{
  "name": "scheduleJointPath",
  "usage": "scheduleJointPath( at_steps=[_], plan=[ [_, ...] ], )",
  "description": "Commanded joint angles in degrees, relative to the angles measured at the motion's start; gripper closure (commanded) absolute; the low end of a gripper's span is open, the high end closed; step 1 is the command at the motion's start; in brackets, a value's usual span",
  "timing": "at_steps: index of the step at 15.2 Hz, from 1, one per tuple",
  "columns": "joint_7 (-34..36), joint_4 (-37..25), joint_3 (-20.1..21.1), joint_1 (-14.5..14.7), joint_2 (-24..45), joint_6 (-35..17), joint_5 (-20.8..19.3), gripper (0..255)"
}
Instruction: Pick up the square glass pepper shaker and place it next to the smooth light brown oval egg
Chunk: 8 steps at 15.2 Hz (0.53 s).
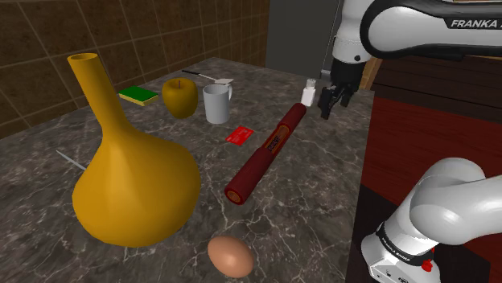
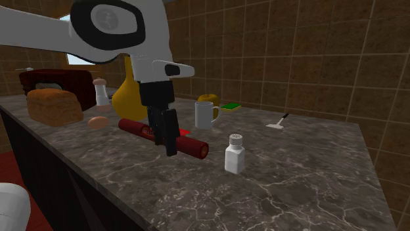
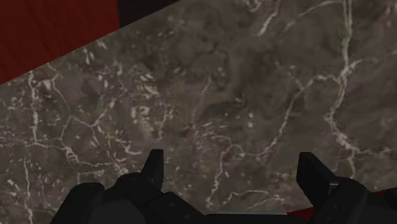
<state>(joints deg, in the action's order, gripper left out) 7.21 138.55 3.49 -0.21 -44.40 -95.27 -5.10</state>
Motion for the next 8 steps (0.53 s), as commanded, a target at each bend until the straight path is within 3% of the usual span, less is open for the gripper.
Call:
scheduleJointPath(
  at_steps=[1,8],
  plan=[
    [0.0,0.0,0.0,0.0,0.0,0.0,0.0,0],
    [-4.4,-17.6,-4.3,-2.0,19.9,2.8,-0.2,0]
  ],
)
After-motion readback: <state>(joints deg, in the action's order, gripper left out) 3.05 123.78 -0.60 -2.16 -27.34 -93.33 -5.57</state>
